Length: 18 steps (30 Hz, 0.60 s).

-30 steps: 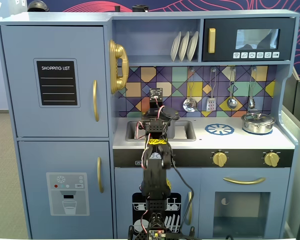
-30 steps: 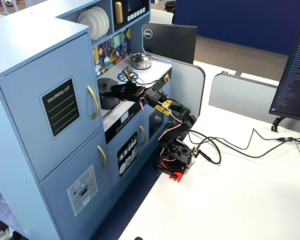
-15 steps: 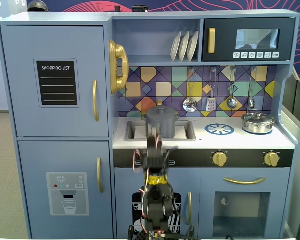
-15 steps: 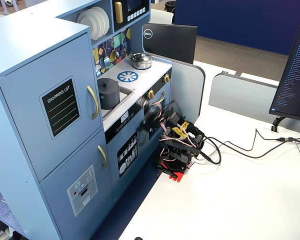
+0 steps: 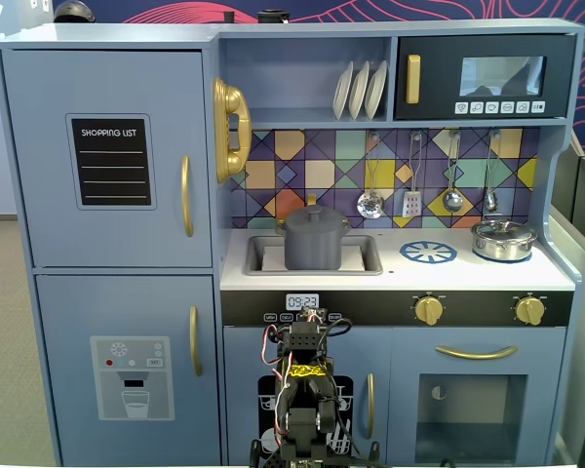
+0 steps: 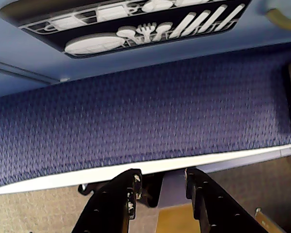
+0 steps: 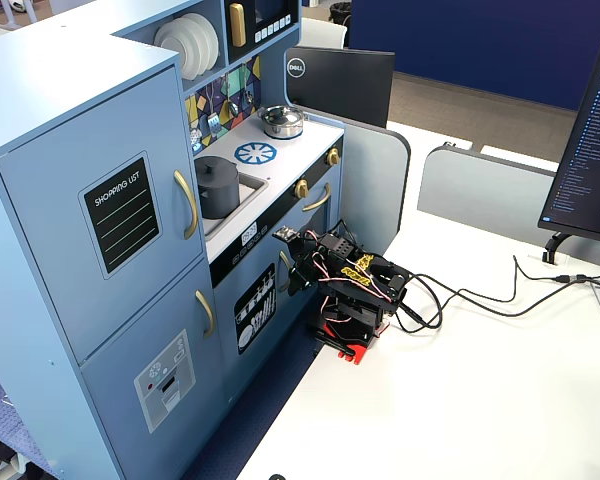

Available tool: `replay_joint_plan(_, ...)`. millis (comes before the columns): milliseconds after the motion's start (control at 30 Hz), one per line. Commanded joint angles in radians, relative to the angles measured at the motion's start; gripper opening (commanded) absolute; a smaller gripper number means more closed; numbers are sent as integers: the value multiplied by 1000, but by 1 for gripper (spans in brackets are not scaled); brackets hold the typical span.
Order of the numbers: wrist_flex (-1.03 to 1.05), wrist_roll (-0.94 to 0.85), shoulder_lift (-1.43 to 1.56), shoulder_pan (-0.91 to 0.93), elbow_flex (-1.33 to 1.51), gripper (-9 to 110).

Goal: Pick up the lid from the counter and put it on the gray recipient

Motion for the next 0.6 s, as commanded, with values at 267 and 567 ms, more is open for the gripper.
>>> replay_joint_plan(267,173,-34,-11,31,0,4)
replay_joint_plan(567,173,-34,-11,31,0,4)
